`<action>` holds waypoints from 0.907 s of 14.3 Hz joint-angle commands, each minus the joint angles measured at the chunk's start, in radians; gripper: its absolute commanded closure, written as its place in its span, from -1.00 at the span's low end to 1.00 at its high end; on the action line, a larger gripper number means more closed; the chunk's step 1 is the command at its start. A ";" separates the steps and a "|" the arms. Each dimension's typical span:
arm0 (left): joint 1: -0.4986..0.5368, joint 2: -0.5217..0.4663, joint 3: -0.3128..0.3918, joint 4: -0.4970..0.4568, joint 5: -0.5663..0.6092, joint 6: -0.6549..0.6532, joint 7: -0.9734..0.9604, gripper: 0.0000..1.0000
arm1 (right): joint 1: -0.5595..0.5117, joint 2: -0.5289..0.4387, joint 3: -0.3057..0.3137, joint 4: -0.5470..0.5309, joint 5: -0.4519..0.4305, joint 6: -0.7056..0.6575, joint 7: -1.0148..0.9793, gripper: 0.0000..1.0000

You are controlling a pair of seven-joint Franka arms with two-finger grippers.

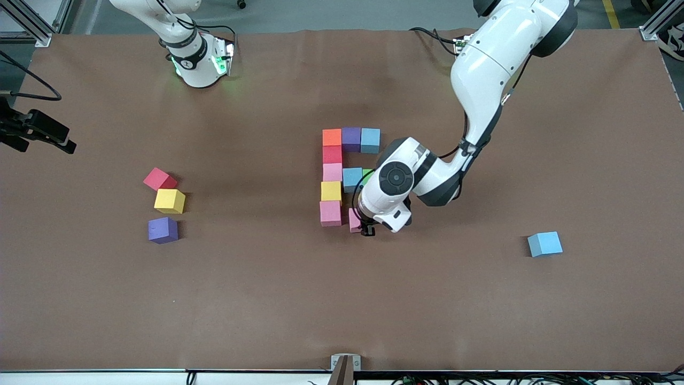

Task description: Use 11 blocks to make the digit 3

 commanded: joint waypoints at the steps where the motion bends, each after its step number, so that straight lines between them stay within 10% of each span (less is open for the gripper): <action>1: -0.014 0.020 0.011 0.028 0.014 -0.005 -0.006 0.52 | -0.022 -0.010 0.018 -0.001 -0.001 0.000 -0.013 -1.00; 13: -0.040 0.032 0.011 0.032 0.011 -0.002 0.055 0.52 | -0.019 -0.009 0.019 -0.001 0.000 0.001 -0.015 -1.00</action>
